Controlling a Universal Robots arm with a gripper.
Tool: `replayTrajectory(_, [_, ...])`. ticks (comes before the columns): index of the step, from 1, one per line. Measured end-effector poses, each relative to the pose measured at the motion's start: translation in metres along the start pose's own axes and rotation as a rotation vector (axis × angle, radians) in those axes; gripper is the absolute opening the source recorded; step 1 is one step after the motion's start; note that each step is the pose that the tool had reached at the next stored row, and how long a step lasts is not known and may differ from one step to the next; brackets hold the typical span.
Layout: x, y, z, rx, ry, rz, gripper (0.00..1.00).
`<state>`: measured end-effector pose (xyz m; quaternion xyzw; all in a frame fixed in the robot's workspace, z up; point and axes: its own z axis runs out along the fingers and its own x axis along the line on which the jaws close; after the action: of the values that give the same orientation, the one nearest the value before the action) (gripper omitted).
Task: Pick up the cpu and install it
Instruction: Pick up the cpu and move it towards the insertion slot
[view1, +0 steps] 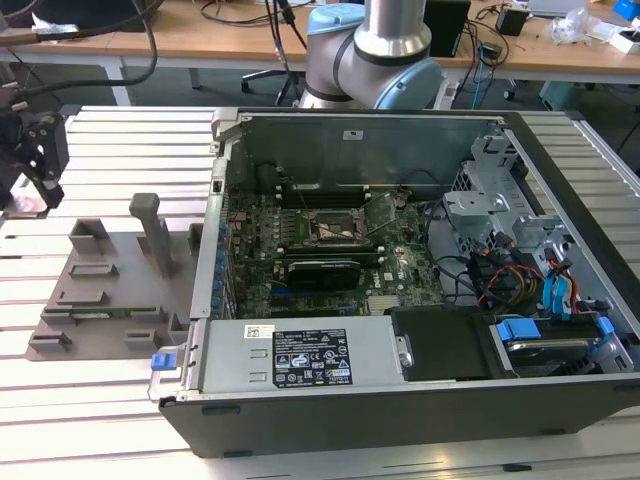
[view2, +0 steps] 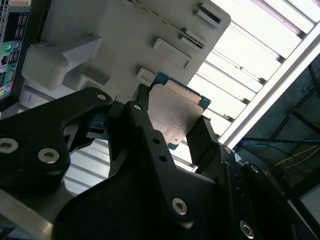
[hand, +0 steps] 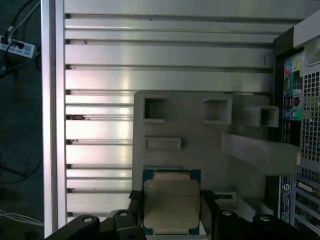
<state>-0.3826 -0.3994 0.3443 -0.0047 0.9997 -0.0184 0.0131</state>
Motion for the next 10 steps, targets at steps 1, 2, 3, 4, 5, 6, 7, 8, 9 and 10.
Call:
replayTrajectory(1, [-0.0001,-0.0001,-0.0029,0.0000,0.0000,0.000,0.55])
replayTrajectory(2, [-0.0001,-0.0002,-0.0046,0.0000,0.0000,0.000,0.55])
replayTrajectory(3, [-0.0002,-0.0003,-0.0096,0.0000,0.0000,0.000,0.55])
replayTrajectory(4, [-0.0004,-0.0005,-0.0135,0.0000,0.0000,0.000,0.55])
replayTrajectory(5, [-0.0005,-0.0006,-0.0168,0.0000,0.0001,0.000,0.55])
replayTrajectory(6, [-0.0006,-0.0007,-0.0209,0.0000,0.0000,0.000,0.55])
replayTrajectory(7, [-0.0006,-0.0008,-0.0235,0.0000,0.0000,0.000,0.55])
replayTrajectory(8, [-0.0007,-0.0009,-0.0253,0.0001,0.0000,0.000,0.55])
replayTrajectory(9, [-0.0008,-0.0010,-0.0286,0.0000,0.0000,0.000,0.55])
replayTrajectory(10, [-0.0008,-0.0011,-0.0319,0.0000,0.0000,0.000,0.55])
